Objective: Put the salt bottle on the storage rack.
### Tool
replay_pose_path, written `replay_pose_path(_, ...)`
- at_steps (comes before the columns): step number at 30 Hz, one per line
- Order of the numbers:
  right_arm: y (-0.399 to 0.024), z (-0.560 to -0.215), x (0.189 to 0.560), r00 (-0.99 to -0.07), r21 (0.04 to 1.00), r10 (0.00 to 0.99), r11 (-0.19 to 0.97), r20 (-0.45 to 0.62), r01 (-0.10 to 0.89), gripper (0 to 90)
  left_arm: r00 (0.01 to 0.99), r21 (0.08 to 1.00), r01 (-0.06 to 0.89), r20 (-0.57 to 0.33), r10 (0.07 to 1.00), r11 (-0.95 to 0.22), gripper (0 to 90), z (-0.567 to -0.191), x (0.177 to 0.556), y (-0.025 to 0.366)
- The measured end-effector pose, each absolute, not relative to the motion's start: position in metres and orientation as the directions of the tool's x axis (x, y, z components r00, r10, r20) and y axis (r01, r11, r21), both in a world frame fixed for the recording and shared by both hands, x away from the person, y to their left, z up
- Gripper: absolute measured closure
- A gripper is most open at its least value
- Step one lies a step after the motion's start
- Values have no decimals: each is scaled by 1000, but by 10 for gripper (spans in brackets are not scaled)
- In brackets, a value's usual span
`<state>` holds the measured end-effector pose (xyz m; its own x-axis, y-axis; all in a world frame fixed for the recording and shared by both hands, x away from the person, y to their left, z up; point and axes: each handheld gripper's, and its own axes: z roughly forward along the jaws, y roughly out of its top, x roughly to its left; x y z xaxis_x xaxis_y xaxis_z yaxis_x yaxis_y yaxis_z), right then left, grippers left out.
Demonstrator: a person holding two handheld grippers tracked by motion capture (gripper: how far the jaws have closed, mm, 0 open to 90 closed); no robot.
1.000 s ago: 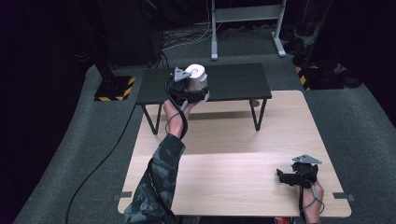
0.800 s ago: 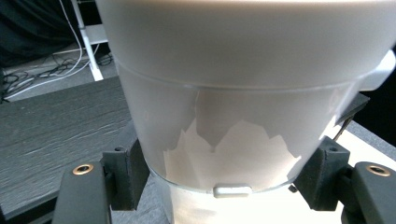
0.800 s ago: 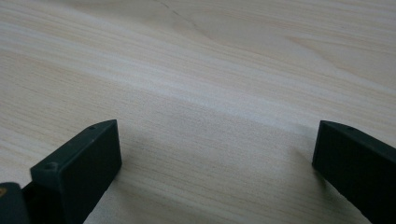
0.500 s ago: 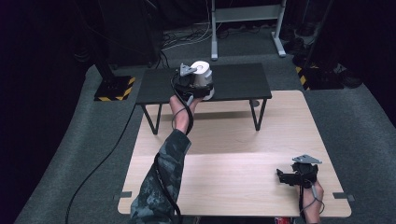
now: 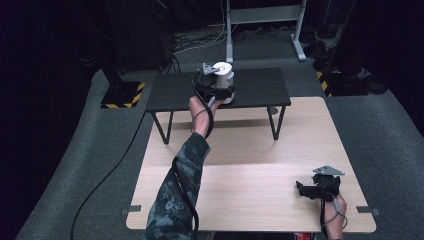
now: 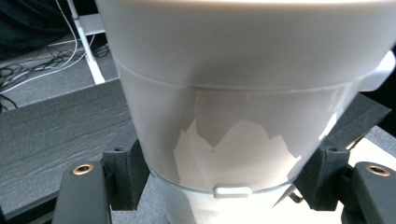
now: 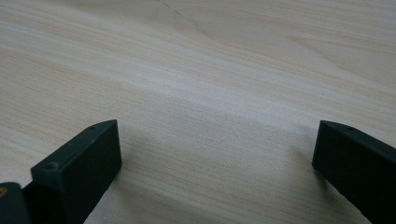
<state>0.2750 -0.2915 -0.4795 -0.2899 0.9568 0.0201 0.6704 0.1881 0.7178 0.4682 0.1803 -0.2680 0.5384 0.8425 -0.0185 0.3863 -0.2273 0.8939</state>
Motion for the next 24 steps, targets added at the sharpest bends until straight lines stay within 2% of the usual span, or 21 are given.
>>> replay_pose_path(24, -293, -480, 274, -296, 722, 955, 191, 21, 665, 0, 543, 878, 399, 7, 840, -266, 300, -275, 484, 161)
